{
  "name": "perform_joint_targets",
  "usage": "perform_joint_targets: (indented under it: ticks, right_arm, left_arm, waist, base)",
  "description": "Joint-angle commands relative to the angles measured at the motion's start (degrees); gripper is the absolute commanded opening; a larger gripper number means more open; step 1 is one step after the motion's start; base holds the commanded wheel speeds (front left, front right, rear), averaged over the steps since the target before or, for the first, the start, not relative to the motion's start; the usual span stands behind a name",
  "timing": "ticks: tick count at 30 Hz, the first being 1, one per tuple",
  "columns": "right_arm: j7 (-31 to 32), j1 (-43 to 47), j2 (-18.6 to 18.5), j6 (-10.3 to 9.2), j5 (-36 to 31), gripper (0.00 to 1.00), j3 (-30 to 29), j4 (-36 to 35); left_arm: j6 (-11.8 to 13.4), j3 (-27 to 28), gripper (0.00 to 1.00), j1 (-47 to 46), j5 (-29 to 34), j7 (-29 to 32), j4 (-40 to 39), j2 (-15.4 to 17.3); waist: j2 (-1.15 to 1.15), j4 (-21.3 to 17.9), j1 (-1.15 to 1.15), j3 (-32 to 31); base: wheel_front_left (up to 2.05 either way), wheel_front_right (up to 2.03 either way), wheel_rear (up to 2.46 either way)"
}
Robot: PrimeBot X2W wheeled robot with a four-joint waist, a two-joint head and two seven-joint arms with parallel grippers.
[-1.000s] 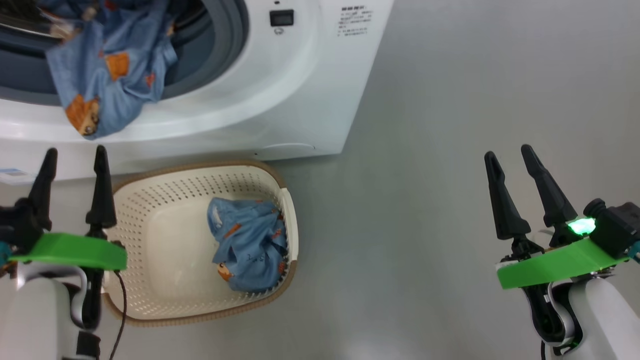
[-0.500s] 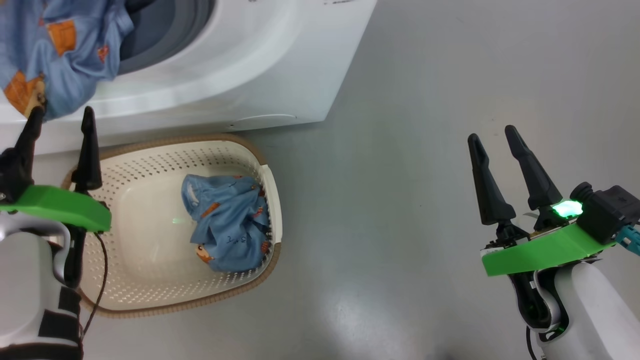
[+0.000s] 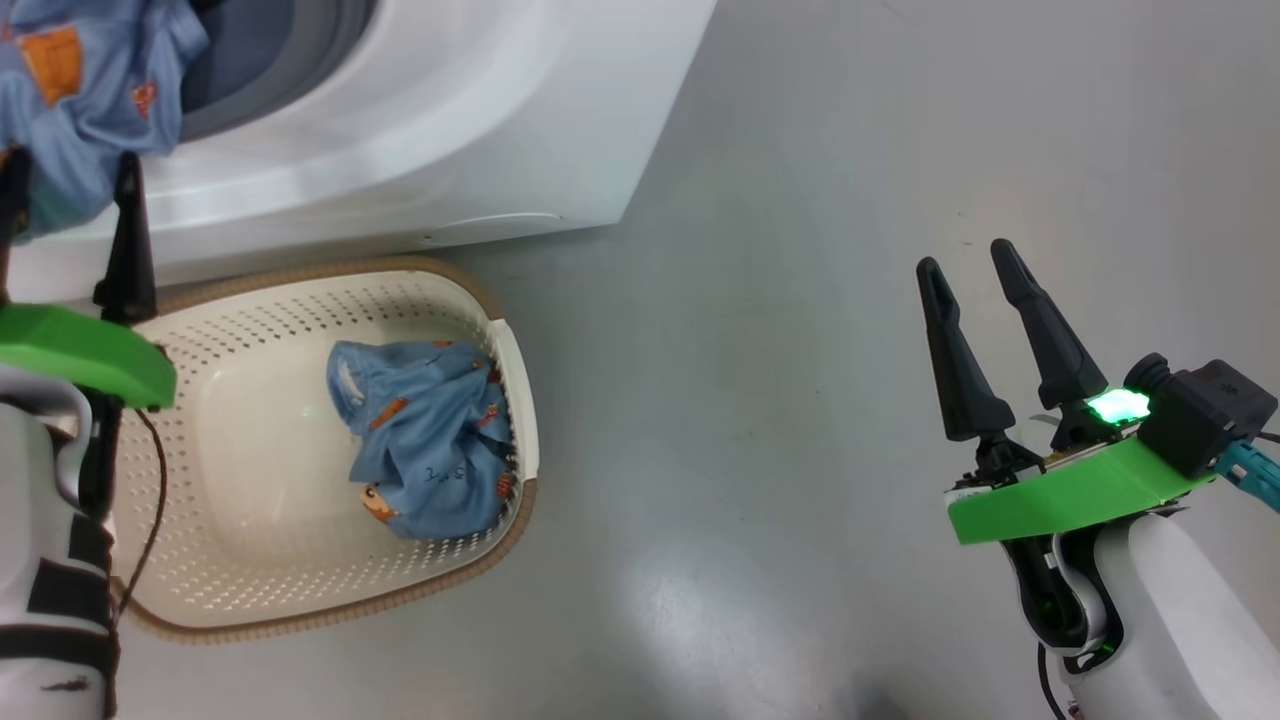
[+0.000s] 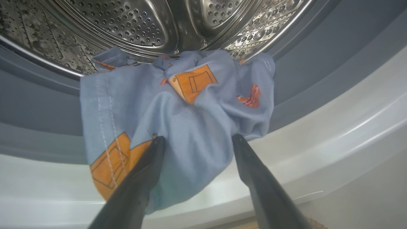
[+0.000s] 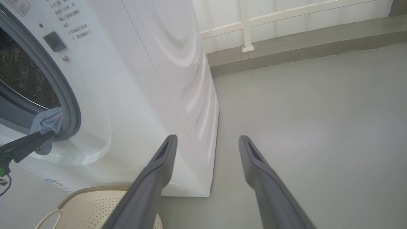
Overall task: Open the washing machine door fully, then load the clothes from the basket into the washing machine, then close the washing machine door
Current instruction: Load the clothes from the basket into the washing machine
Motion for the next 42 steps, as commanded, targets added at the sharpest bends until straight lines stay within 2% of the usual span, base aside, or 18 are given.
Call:
perform_joint_targets:
  ticks: [1, 2, 4, 5, 6, 7, 9, 10, 21, 31, 35, 42]
  right_arm:
    - [-0.46, -0.06, 0.08, 0.43, -0.45, 1.00, 1.07, -1.29]
    - [-0.46, -0.07, 0.13, 0.43, -0.45, 1.00, 1.04, -1.30]
    - [-0.46, -0.08, 0.24, 0.43, -0.45, 1.00, 0.93, -1.34]
    - [-0.46, -0.12, 0.30, 0.43, -0.44, 1.00, 0.89, -1.36]
    - [-0.46, -0.12, 0.30, 0.43, -0.44, 1.00, 0.89, -1.36]
    - [-0.46, -0.15, 0.36, 0.43, -0.45, 1.00, 0.85, -1.38]
    - [-0.46, -0.21, 0.55, 0.43, -0.47, 1.00, 0.75, -1.45]
    - [-0.46, -0.24, 0.67, 0.43, -0.47, 1.00, 0.69, -1.50]
    - [-0.46, -1.07, 1.77, 0.43, -0.20, 1.00, 1.31, -1.86]
    - [-0.46, -2.55, 2.87, 0.43, 0.02, 1.00, 2.30, -2.00]
    - [-0.46, -3.08, 3.43, 0.43, 0.11, 1.00, 2.85, -2.04]
    - [-0.46, -3.87, 4.38, 0.43, 0.18, 1.00, 3.15, -2.34]
  left_arm:
    - [0.04, 1.10, 1.00, -1.05, 1.07, -0.30, -0.33, 3.04]
    - [0.04, 1.00, 1.00, -1.35, 1.22, -0.30, -0.01, 3.26]
    - [0.04, 0.76, 0.54, -1.96, 1.44, -0.30, 0.60, 3.61]
    - [0.04, 0.62, 0.44, -2.31, 1.49, -0.30, 0.90, 3.78]
    - [0.04, 0.62, 0.44, -2.31, 1.49, -0.30, 0.90, 3.78]
    - [0.04, 0.51, 0.28, -2.66, 1.52, -0.30, 1.19, 3.95]
    - [0.04, 0.28, 0.06, -3.40, 1.63, -0.30, 1.45, 4.24]
    - [0.04, 0.17, 0.00, -3.78, 1.65, -0.30, 1.40, 4.36]
    - [0.04, -1.39, 0.00, -11.95, 0.19, -0.30, 2.25, 6.34]
    - [0.04, -3.09, 0.00, -22.81, -0.55, -0.30, 9.73, 8.08]
    - [0.73, -2.42, 0.00, -26.95, -0.62, -0.30, 12.03, 9.16]
    - [2.46, 0.73, 0.00, -29.30, -1.46, -0.30, 9.57, 10.57]
  waist:
    - [0.00, -0.41, 0.00, 0.38]
    - [0.00, -0.53, 0.00, 0.46]
    - [0.00, -0.73, 0.00, 0.63]
    - [0.00, -0.83, 0.00, 0.71]
    - [0.00, -0.83, 0.00, 0.71]
    - [0.00, -0.92, 0.00, 0.77]
    - [0.00, -1.07, 0.00, 0.89]
    - [0.00, -1.15, 0.00, 0.95]
    - [0.00, -2.41, 0.00, 2.76]
    - [0.00, -4.84, 0.00, 5.48]
    - [0.00, -6.20, 0.00, 6.70]
    - [0.00, -8.39, 0.00, 8.39]
  base:
    - [0.00, 0.00, 0.00]
    - [0.00, 0.00, 0.00]
    - [0.00, 0.00, 0.00]
    - [0.00, 0.00, 0.00]
    - [0.00, 0.00, 0.00]
    - [0.00, 0.00, 0.00]
    - [0.00, 0.00, 0.00]
    - [0.00, 0.00, 0.00]
    - [0.00, 0.00, 0.00]
    - [0.00, 0.00, 0.00]
    - [0.00, 0.00, 0.00]
    - [0.00, 0.00, 0.00]
